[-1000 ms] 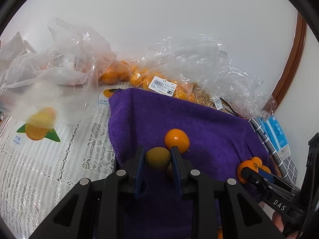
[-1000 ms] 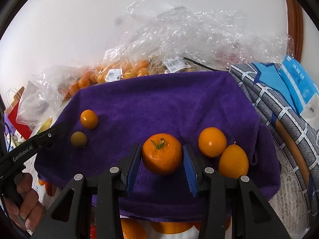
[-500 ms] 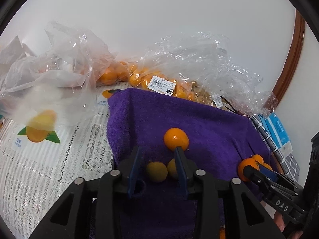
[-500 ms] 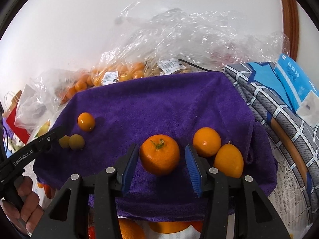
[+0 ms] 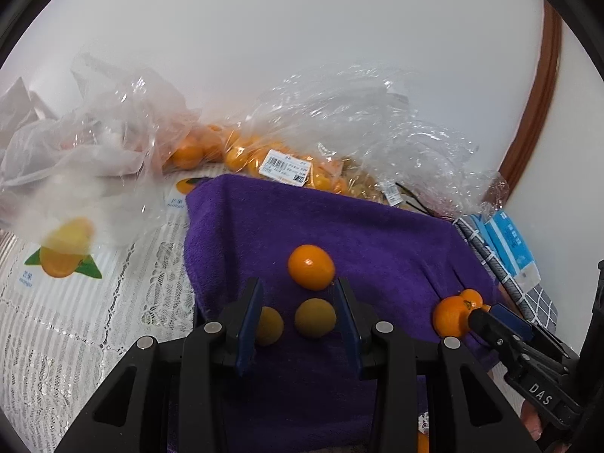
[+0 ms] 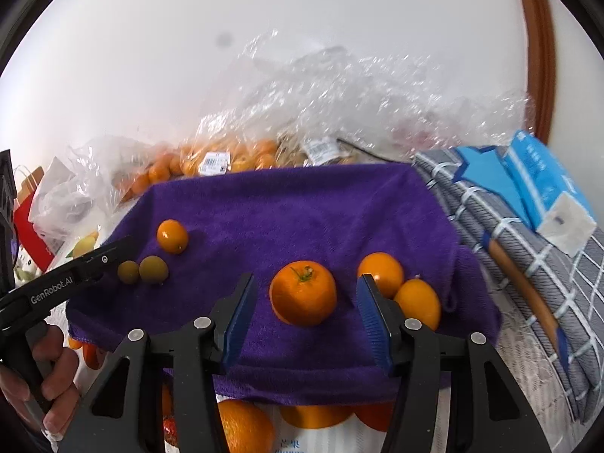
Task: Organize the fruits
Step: 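Open both grippers to release the fruits onto the towel, then grasp a large orange with the left gripper while the right gripper grasps another orange, then lift both held oranges and carry them over the purple towel, then lower both oranges onto the towel and open both grippers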
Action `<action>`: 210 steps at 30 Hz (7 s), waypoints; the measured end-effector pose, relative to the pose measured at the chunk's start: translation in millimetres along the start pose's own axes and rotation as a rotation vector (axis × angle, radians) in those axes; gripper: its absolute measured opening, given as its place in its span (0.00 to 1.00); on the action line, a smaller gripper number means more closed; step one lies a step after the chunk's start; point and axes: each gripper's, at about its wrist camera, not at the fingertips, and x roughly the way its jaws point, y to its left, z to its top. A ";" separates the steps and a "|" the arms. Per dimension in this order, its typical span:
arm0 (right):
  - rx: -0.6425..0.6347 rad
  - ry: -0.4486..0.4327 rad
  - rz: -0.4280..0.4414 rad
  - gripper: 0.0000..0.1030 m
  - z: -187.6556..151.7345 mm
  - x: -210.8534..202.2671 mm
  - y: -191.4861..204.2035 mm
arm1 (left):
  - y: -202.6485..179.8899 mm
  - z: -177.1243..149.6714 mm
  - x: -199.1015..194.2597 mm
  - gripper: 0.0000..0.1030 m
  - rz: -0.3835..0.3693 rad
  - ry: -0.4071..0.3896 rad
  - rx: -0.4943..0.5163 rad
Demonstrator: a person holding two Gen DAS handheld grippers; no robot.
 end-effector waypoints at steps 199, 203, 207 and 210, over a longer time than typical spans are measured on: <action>-0.028 0.040 0.084 0.44 -21.1 -28.1 -18.9 | -1.7 -18.4 -17.0 0.49 -0.015 0.028 -0.045; 0.019 0.085 0.175 0.47 -35.0 -33.9 -13.2 | 2.3 -17.5 -20.1 0.50 -0.025 0.015 -0.062; 0.041 0.126 0.217 0.47 -44.9 -35.4 -9.5 | 5.4 -16.8 -20.2 0.51 -0.044 0.022 -0.082; 0.010 0.124 0.211 0.47 -48.5 -37.7 -0.3 | 6.8 -17.4 -22.0 0.51 -0.050 0.021 -0.091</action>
